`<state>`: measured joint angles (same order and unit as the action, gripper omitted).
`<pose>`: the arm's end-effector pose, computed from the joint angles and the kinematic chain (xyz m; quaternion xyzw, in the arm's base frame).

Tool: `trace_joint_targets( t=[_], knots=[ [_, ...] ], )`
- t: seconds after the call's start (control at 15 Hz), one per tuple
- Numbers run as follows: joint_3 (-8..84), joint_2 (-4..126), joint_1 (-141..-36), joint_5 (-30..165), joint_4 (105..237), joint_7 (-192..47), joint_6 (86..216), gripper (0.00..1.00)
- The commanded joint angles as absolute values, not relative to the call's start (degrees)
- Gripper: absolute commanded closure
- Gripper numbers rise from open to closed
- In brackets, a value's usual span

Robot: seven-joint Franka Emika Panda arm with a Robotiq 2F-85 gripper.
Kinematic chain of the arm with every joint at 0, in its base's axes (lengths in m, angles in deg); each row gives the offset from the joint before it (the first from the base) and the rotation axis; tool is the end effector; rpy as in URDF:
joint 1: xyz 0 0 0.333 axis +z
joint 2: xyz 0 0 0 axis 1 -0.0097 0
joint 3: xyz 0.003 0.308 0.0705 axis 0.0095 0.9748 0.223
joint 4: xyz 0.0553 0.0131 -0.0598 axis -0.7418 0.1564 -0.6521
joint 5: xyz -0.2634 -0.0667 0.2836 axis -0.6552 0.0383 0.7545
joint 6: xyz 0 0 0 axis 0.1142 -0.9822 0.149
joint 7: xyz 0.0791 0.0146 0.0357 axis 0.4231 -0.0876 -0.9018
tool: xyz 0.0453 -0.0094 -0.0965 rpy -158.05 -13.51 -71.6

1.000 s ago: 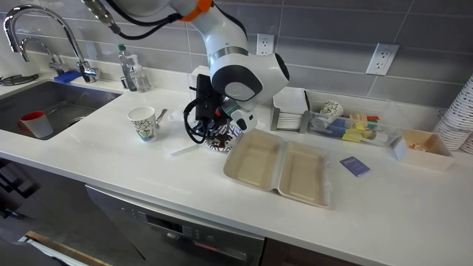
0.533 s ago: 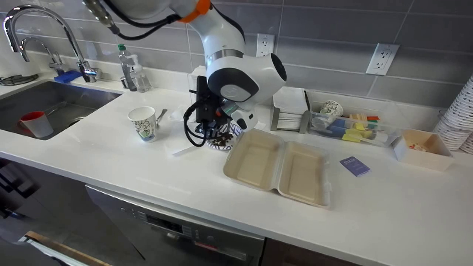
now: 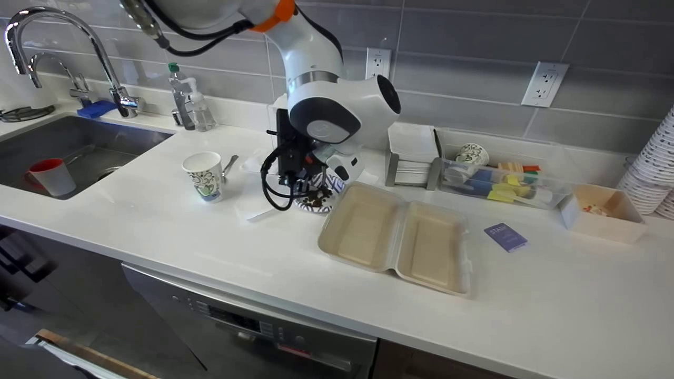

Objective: Use the white knife to stir the contents in the black and white bowl on the left.

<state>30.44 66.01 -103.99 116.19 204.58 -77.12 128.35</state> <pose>0.4811 -0.1833 0.2811 -0.8314 0.4244 0.1208 0.3378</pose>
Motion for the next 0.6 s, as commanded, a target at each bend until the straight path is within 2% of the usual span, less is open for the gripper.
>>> trace_joint_targets(
  t=[0.0, 0.53],
  knots=[
    [30.87, 65.42, -103.35, 117.43, 205.22, -78.78, 128.4, 0.99],
    [29.09, 67.12, -103.91, 111.61, 205.54, -73.32, 120.2, 0.99]
  ],
)
